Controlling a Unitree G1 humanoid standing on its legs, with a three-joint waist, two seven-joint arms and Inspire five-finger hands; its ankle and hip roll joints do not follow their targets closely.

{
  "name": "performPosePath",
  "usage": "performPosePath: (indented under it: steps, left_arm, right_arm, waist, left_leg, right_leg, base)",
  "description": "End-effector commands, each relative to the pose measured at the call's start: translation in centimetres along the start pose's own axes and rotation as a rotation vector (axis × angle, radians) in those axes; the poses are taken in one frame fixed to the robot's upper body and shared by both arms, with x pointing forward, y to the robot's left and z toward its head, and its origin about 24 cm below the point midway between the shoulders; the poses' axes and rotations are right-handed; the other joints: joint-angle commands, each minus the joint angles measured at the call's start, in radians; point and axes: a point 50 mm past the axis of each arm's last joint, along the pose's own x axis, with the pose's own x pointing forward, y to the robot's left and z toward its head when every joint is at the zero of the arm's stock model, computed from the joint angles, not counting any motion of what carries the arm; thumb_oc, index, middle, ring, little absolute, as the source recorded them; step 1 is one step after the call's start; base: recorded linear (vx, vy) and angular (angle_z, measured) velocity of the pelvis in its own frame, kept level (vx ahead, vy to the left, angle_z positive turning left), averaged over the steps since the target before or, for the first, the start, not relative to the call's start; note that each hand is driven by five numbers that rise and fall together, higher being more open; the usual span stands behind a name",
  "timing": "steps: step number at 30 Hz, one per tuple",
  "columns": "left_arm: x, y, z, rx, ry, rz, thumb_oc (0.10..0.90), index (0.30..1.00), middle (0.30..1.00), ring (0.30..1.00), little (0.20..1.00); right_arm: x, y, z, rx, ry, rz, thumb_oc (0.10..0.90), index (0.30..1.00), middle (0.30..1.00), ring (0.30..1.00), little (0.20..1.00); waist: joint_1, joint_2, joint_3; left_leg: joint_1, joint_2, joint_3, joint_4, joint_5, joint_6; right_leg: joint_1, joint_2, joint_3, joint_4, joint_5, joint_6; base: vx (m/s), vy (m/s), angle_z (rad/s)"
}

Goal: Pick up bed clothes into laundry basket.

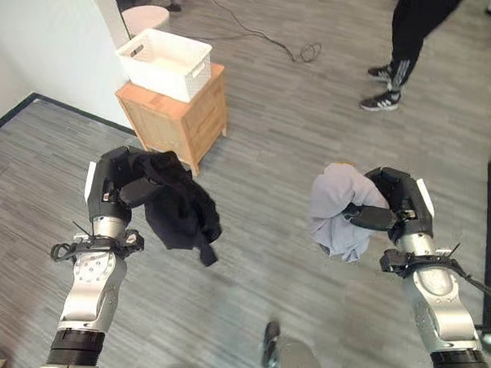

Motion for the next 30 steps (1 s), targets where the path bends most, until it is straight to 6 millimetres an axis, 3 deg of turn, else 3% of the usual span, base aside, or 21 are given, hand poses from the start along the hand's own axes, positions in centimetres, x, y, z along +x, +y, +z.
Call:
performPosePath:
  steps: [1, 3, 6, 9, 12, 14, 15, 17, 18, 19, 21, 22, 24, 26, 27, 30]
  left_arm:
    - [2.0, 0.1, 7.5, -0.085, -0.382, 0.021, 0.4, 0.3, 0.3, 0.3, 0.3]
    - [1.9, 0.3, 7.2, -0.09, -0.374, 0.033, 0.4, 0.3, 0.3, 0.3, 0.3]
    - [1.5, 0.2, 6.3, -0.089, -0.348, 0.05, 0.4, 0.3, 0.3, 0.3, 0.3]
    - [0.9, 0.3, 6.0, -0.057, -0.333, 0.04, 0.4, 0.3, 0.3, 0.3, 0.3]
    - [0.4, 0.7, 5.8, -0.034, -0.325, 0.049, 0.4, 0.3, 0.3, 0.3, 0.3]
    - [0.2, 1.2, 5.7, -0.023, -0.318, 0.064, 0.4, 0.3, 0.3, 0.3, 0.3]
    - [0.3, 1.0, 5.8, -0.023, -0.324, 0.061, 0.4, 0.3, 0.3, 0.3, 0.3]
    - [0.4, 0.7, 6.5, -0.002, -0.357, 0.051, 0.4, 0.3, 0.3, 0.3, 0.3]
    - [0.5, 0.5, 6.7, 0.005, -0.369, 0.047, 0.4, 0.3, 0.3, 0.3, 0.3]
    - [0.5, 0.1, 6.8, 0.006, -0.373, 0.031, 0.4, 0.3, 0.3, 0.3, 0.3]
    - [0.5, 0.1, 6.8, 0.006, -0.373, 0.032, 0.4, 0.3, 0.3, 0.3, 0.3]
    - [0.6, -0.1, 7.0, 0.009, -0.378, 0.017, 0.4, 0.3, 0.3, 0.3, 0.3]
    - [0.6, -0.2, 7.2, 0.014, -0.386, 0.008, 0.4, 0.3, 0.3, 0.3, 0.3]
    - [1.0, -0.7, 8.0, 0.021, -0.413, -0.024, 0.4, 0.3, 0.3, 0.3, 0.3]
    - [1.2, -1.1, 7.9, -0.001, -0.412, -0.041, 0.4, 0.3, 0.3, 0.3, 0.3]
    - [1.6, -1.9, 7.9, -0.029, -0.406, -0.073, 0.4, 0.3, 0.3, 0.3, 0.3]
  right_arm:
    - [2.0, -0.2, 8.2, -0.003, -0.403, 0.025, 0.4, 0.3, 0.3, 0.3, 0.3]
    - [2.2, -0.2, 8.6, -0.017, -0.411, 0.032, 0.4, 0.3, 0.3, 0.3, 0.3]
    - [2.8, -0.3, 9.1, -0.053, -0.419, 0.038, 0.4, 0.3, 0.3, 0.3, 0.3]
    - [3.1, 0.4, 8.6, -0.03, -0.405, 0.049, 0.4, 0.3, 0.3, 0.3, 0.3]
    - [3.0, 0.9, 8.1, -0.023, -0.385, 0.069, 0.4, 0.3, 0.3, 0.3, 0.3]
    - [2.6, 1.4, 7.5, -0.003, -0.367, 0.087, 0.4, 0.3, 0.3, 0.3, 0.3]
    - [2.5, 1.5, 7.2, 0.002, -0.363, 0.085, 0.4, 0.3, 0.3, 0.3, 0.3]
    - [2.6, 2.0, 7.2, 0.018, -0.37, 0.089, 0.4, 0.3, 0.3, 0.3, 0.3]
    - [2.7, 2.4, 7.0, 0.022, -0.366, 0.099, 0.4, 0.3, 0.3, 0.3, 0.3]
    - [2.7, 2.9, 6.4, 0.024, -0.345, 0.112, 0.4, 0.3, 0.3, 0.3, 0.3]
    - [2.7, 2.9, 6.5, 0.024, -0.346, 0.112, 0.4, 0.3, 0.3, 0.3, 0.3]
    - [2.6, 3.0, 6.2, 0.017, -0.335, 0.116, 0.4, 0.3, 0.3, 0.3, 0.3]
    - [2.6, 2.9, 6.3, 0.008, -0.335, 0.114, 0.4, 0.3, 0.3, 0.3, 0.3]
    - [2.3, 2.5, 6.3, 0.006, -0.338, 0.102, 0.4, 0.3, 0.3, 0.3, 0.3]
    - [2.0, 2.2, 6.0, 0.009, -0.326, 0.095, 0.4, 0.3, 0.3, 0.3, 0.3]
    - [1.3, 1.8, 5.4, 0.021, -0.307, 0.086, 0.4, 0.3, 0.3, 0.3, 0.3]
  waist:
    - [0.019, -0.018, -0.083]
    - [0.027, -0.021, -0.084]
    - [0.067, -0.017, -0.079]
    - [0.1, -0.004, -0.098]
    - [0.122, 0.001, -0.115]
    - [0.131, -0.012, -0.139]
    - [0.131, -0.019, -0.143]
    - [0.138, -0.036, -0.138]
    - [0.134, -0.036, -0.131]
    - [0.119, -0.04, -0.118]
    - [0.121, -0.037, -0.123]
    - [0.107, -0.028, -0.113]
    - [0.103, -0.021, -0.112]
    - [0.074, -0.004, -0.106]
    - [0.054, -0.005, -0.104]
    - [0.032, 0.001, -0.108]
  left_leg:
    - [0.096, -0.074, 0.102, -0.159, -0.113, -0.046]
    - [0.071, -0.09, 0.114, -0.185, -0.124, -0.048]
    - [-0.039, -0.199, 0.136, -0.38, -0.16, -0.035]
    - [-0.064, -0.275, 0.134, -0.596, -0.107, -0.01]
    - [-0.072, -0.284, 0.178, -0.691, -0.036, -0.02]
    - [-0.046, -0.282, 0.179, -0.647, -0.112, 0.024]
    - [-0.044, -0.284, 0.185, -0.641, -0.117, 0.031]
    - [-0.007, -0.284, 0.207, -0.634, -0.181, 0.067]
    - [0.014, -0.281, 0.216, -0.633, -0.196, 0.076]
    - [0.053, -0.293, 0.189, -0.628, -0.23, 0.09]
    - [0.048, -0.289, 0.191, -0.632, -0.223, 0.09]
    - [0.084, -0.292, 0.15, -0.648, -0.233, 0.093]
    - [0.094, -0.286, 0.134, -0.655, -0.237, 0.092]
    - [0.131, -0.282, 0.045, -0.654, -0.275, 0.08]
    - [0.148, -0.29, -0.02, -0.643, -0.303, 0.067]
    - [0.173, -0.3, -0.128, -0.668, -0.311, 0.047]
  right_leg:
    - [0.129, -0.052, 0.016, -0.253, 0.041, 0.137]
    - [0.151, -0.051, 0.016, -0.267, 0.036, 0.141]
    - [0.216, -0.03, 0.02, -0.279, -0.001, 0.148]
    - [0.272, 0.013, 0.04, -0.292, -0.033, 0.148]
    - [0.337, 0.045, 0.063, -0.307, -0.068, 0.138]
    - [0.367, 0.031, 0.06, -0.27, -0.127, 0.148]
    - [0.366, 0.02, 0.06, -0.244, -0.128, 0.153]
    - [0.298, -0.008, 0.054, -0.045, -0.125, 0.195]
    - [0.257, -0.023, 0.053, 0.032, -0.092, 0.221]
    - [0.194, -0.032, 0.097, 0.159, -0.044, 0.247]
    - [0.186, -0.028, 0.1, 0.158, -0.037, 0.245]
    - [0.137, -0.032, 0.154, 0.168, -0.012, 0.239]
    - [0.121, -0.04, 0.176, 0.159, -0.005, 0.23]
    - [0.073, -0.068, 0.263, 0.086, -0.027, 0.206]
    - [0.06, -0.079, 0.355, -0.007, -0.028, 0.211]
    - [0.028, -0.086, 0.485, -0.106, 0.017, 0.239]
  base:
    - [0.4, -0.163, 0.0]
    - [0.33, -0.085, 0.12]
    - [0.44, -0.06, 0.08]
    - [0.42, -0.002, -0.29]
    - [0.44, 0.013, -0.54]
    - [0.44, 0.051, -0.3]
    - [0.39, 0.074, -0.1]
    - [0.28, 0.086, -0.08]
    - [0.33, 0.096, -0.06]
    - [0.26, 0.063, 0.04]
    - [0.13, 0.001, 0.63]
    - [0.13, -0.02, 0.71]
    - [0.22, -0.077, 0.41]
    - [0.41, -0.205, 1.2]
    - [0.37, -0.224, 1.89]
    - [0.27, -0.235, 1.59]
